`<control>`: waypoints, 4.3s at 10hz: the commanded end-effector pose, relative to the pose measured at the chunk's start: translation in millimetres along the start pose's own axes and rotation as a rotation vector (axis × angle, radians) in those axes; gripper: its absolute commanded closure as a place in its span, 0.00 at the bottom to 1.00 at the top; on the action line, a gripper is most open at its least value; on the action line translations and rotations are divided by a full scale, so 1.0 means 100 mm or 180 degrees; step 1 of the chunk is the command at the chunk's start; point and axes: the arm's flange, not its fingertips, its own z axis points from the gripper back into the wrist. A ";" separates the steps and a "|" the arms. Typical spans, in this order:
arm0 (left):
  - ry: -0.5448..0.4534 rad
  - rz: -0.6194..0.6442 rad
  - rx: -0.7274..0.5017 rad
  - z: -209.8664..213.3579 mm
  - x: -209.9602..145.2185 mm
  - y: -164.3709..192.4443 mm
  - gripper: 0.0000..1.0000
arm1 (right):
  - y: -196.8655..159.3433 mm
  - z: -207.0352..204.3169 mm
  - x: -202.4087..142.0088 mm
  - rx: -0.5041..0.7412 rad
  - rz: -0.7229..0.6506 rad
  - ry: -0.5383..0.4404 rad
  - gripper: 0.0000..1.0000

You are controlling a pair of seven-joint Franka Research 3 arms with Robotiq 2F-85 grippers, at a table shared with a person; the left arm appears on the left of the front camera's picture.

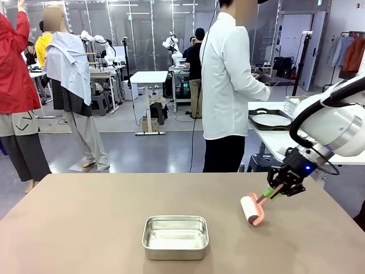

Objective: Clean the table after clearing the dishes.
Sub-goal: When the right (or left) Handle tray is removed, use the right hand (or left hand) to clean the right (or left) side of the table with the Lint Roller, then place the Lint Roller back on top of the Airtight Container.

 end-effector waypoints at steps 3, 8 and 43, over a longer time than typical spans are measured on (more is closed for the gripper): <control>0.0043 0.0027 -0.0007 0.04 0.03 -0.01 0.00 | -0.58 0.21 -0.19 -0.0860 -0.0204 -0.0295 0.79; 0.0043 0.0027 -0.0007 0.04 0.03 -0.01 0.00 | -0.75 0.63 -0.30 -0.1622 -0.0044 -0.0728 0.79; 0.0043 0.0027 -0.0007 0.04 0.03 -0.01 0.00 | 2.77 0.02 -2.68 -0.1953 0.4808 0.0097 0.79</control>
